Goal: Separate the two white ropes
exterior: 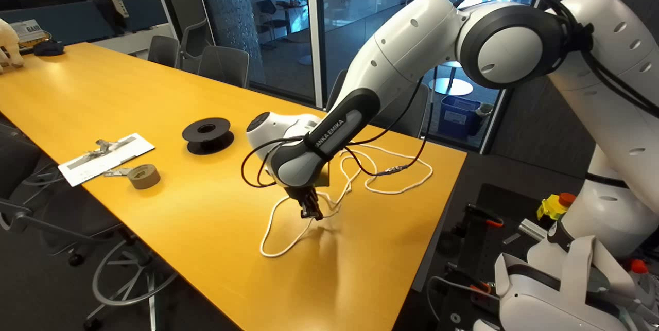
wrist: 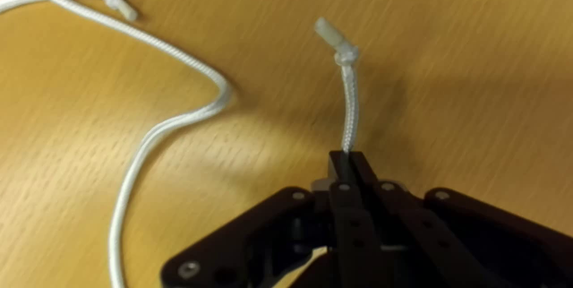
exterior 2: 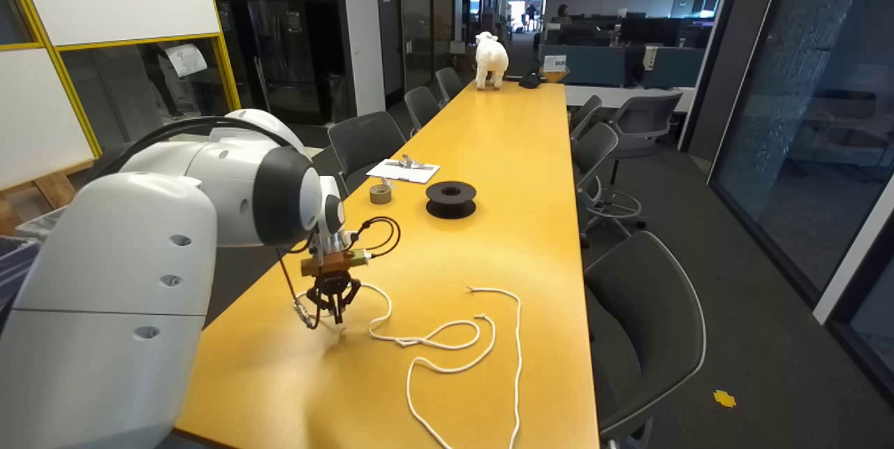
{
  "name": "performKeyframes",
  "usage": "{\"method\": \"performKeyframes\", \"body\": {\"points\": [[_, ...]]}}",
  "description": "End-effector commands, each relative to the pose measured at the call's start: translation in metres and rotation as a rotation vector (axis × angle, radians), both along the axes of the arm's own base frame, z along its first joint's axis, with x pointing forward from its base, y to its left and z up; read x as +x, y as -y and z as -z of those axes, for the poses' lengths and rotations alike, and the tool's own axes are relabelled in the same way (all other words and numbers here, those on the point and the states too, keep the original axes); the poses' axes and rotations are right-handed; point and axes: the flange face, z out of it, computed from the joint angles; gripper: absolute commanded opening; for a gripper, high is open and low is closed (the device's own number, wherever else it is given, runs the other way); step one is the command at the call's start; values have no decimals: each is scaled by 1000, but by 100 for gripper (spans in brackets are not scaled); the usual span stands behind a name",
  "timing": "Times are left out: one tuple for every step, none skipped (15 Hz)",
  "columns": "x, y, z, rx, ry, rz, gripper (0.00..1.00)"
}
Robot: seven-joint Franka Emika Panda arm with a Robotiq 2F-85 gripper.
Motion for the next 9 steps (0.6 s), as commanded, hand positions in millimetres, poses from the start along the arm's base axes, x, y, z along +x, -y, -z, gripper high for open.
{"method": "performKeyframes", "body": {"points": [[-7,-1,-3,31,-134,-27,2],[-9,1,-2,35,-154,-30,2],[-9,5,-2,47,-167,-35,2],[-9,9,-2,52,-168,-34,2],[-7,16,0,61,-165,-32,2],[-5,22,1,64,-155,-28,2],[-3,29,0,74,-161,-30,2],[-1,35,1,80,-162,-29,2],[1,43,-1,88,-166,-23,29]]}}
